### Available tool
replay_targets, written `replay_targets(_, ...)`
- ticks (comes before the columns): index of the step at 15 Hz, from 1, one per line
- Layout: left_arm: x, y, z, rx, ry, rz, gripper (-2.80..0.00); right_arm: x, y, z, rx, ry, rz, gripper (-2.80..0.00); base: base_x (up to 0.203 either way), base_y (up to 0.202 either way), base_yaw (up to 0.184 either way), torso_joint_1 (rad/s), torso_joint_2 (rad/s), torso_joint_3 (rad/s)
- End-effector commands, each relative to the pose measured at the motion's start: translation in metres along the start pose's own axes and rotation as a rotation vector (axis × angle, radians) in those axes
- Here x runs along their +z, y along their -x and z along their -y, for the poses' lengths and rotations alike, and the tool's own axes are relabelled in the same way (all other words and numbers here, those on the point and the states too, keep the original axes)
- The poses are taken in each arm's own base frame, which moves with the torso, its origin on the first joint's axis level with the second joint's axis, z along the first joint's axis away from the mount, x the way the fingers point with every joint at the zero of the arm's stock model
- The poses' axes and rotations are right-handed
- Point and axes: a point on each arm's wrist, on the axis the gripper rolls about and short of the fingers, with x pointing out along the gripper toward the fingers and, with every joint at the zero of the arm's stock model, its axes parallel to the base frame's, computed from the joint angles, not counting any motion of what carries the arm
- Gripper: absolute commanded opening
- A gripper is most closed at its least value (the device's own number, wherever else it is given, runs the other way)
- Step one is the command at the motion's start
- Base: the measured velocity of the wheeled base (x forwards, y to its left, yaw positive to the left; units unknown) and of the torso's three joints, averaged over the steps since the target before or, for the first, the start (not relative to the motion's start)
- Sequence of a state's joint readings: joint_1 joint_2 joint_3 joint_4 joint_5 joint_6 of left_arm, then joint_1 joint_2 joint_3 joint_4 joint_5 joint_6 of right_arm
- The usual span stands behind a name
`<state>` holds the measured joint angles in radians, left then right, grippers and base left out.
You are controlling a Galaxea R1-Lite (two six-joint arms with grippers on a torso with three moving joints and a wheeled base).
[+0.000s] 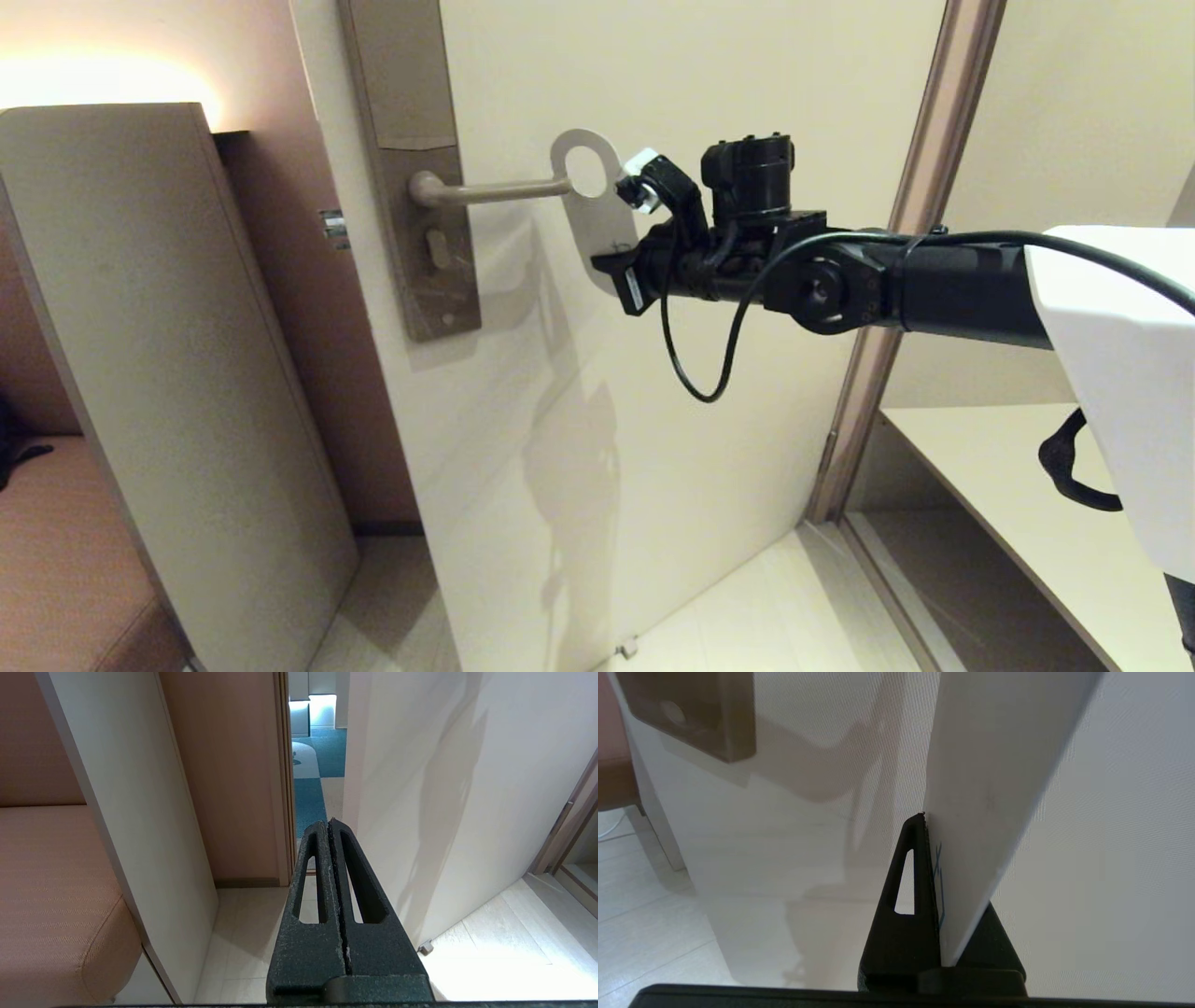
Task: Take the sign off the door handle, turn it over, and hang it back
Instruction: Hang the sign back with the other side facing out
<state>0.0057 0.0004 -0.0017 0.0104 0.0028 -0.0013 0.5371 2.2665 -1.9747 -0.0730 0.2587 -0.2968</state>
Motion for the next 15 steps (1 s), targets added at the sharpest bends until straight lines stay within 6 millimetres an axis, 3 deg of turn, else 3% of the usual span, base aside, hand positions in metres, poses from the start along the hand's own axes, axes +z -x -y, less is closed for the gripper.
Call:
replay_targets(1,0.000,0.000,0.000,0.001,0.000,0.000,-2.80,0.006,0.003,-0.003,0.007,0.007,0.013,-2.80,0.000,0.000,0.000,0.000,0.00,0.000)
replay_targets(9,0.000,0.000,0.000,0.001,0.000,0.000,-2.80,0.008,-0.010,-0.038,0.079,0.018,0.014,-2.80,0.000,0.000,0.000,0.000,0.00,0.000)
replay_targets(15,0.000,0.000,0.000,0.001,0.000,0.000,-2.80,0.006,-0.011,-0.040,0.056,0.018,0.000,-2.80,0.000,0.000,0.000,0.000,0.00,0.000)
